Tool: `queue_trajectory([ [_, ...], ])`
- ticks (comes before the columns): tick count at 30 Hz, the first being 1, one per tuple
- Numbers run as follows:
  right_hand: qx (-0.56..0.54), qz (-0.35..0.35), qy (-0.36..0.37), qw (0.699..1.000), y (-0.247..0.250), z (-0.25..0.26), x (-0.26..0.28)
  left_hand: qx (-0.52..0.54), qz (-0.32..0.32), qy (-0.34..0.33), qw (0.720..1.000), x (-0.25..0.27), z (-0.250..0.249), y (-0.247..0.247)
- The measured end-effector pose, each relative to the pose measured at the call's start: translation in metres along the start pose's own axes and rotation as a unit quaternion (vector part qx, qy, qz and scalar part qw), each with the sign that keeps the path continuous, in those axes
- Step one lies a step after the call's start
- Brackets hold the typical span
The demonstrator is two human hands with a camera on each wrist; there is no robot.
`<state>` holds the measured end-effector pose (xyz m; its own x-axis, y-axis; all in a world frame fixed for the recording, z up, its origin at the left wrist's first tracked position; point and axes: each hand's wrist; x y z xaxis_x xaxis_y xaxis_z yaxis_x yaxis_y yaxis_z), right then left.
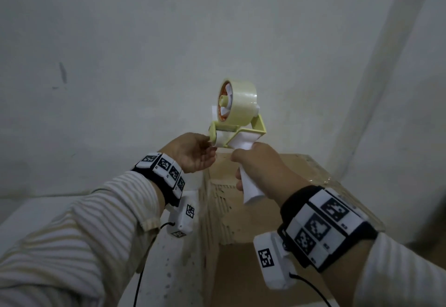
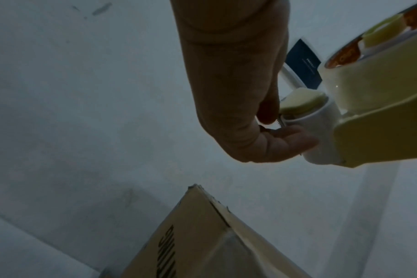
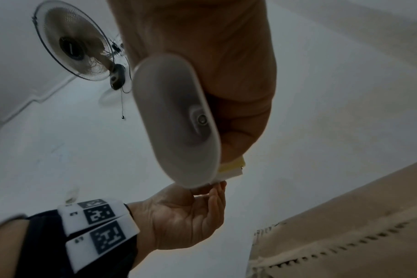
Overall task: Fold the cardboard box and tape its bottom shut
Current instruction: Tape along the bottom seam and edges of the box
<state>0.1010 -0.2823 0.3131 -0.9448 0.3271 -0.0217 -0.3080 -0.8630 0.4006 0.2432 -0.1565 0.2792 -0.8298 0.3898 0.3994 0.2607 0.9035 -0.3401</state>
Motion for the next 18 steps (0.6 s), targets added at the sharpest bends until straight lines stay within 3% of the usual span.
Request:
queue_trajectory([
  [6, 0.098, -0.019, -0.013, 0.995, -0.039, 0.013, -0.027, -0.089, -0.035, 0.004, 0.995, -0.042, -0.005, 0.017],
  [11, 0.191, 0.008, -0.057, 0.98, -0.053, 0.021, -0.035, -0.184, -0.069, -0.041, 0.98, -0.062, -0.009, 0.023],
  [14, 0.224, 0.028, -0.075, 0.971, -0.058, 0.022, -0.035, -0.27, -0.076, -0.086, 0.956, -0.075, -0.009, 0.03],
  [18, 0.25, 0.018, -0.08, 0.965, -0.064, 0.027, -0.036, -0.281, -0.119, -0.086, 0.948, -0.1, -0.008, 0.031],
])
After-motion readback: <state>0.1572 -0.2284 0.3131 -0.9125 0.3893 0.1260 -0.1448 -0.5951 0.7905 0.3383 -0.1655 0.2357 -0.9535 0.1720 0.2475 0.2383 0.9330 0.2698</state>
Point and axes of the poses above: each hand's wrist, its own x-axis away from the middle knuckle, its own y-axis out of the back of the hand, z = x × y, and after that the axes turned 5 degrees about -z, right-handed
